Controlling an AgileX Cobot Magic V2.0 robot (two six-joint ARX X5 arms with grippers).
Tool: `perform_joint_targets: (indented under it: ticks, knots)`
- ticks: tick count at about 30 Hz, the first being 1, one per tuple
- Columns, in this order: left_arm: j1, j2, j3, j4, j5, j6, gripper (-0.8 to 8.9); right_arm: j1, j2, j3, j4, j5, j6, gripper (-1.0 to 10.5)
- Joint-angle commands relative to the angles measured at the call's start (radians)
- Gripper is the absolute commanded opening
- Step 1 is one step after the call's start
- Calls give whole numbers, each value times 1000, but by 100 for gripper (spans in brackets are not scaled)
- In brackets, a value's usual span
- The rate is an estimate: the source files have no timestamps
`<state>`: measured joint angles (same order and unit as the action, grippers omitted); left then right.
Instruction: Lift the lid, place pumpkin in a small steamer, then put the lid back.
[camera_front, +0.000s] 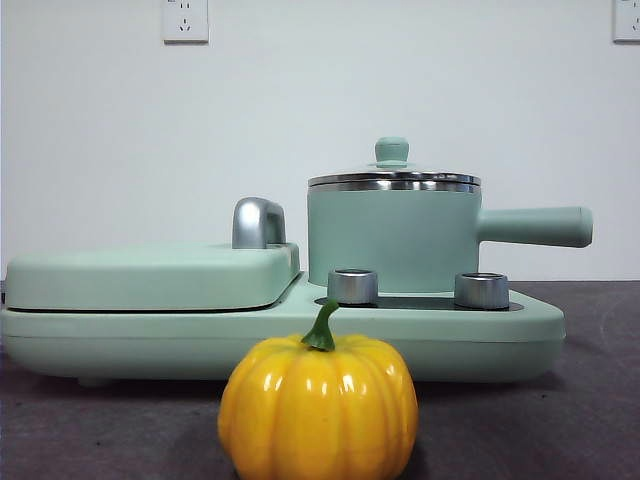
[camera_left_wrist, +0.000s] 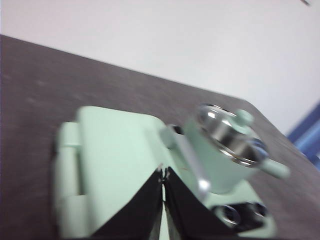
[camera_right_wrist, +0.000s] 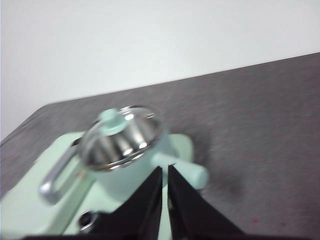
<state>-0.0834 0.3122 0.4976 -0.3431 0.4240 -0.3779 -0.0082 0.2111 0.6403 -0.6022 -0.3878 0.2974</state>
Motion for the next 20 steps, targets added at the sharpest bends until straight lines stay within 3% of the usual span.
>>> perform_joint_targets:
  ticks: [1,7,12,20]
  knots:
    - [-13,74,87,-13,58,25,8,2,62,93,-60,-63,-64,15]
    - [-58,196,230,-77,175,77,8,1,184,246,-158,-233,-151,15]
    - [-127,245,315,-143,191,108,8,2,254,314,-189,-402,-183,15]
    - [-191,246,328,-161,206,108,8,1,264,320,-196,-423,-183,17]
